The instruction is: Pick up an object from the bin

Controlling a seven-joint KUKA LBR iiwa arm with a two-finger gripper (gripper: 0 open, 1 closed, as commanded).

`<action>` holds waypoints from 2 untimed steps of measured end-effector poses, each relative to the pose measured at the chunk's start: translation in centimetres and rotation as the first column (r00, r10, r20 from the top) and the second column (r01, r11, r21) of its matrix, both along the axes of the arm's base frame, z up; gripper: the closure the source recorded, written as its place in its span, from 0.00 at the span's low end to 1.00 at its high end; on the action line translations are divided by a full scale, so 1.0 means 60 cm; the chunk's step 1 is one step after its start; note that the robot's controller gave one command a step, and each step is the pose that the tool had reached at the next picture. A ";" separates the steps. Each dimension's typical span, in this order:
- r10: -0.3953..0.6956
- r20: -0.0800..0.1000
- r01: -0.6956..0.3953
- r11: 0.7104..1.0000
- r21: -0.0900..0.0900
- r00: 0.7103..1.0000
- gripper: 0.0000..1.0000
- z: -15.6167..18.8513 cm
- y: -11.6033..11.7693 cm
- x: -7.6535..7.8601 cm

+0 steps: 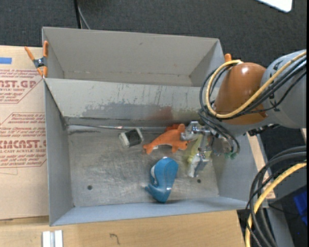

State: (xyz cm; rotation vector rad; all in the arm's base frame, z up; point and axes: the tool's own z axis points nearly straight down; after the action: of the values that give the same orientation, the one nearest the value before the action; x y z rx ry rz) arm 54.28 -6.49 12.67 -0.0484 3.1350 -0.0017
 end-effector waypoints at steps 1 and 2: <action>-0.003 -0.012 0.003 1.000 -0.001 1.000 0.00 -0.011 0.067 0.013; 0.235 -0.001 -0.235 0.972 0.000 0.972 1.00 -0.089 0.050 -0.042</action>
Offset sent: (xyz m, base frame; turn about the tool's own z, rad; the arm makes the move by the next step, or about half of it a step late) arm -0.0279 0.0296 -0.0567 -0.2381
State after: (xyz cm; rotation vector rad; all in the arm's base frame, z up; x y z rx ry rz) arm 51.74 -3.51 7.34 -0.4192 3.1078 -0.0010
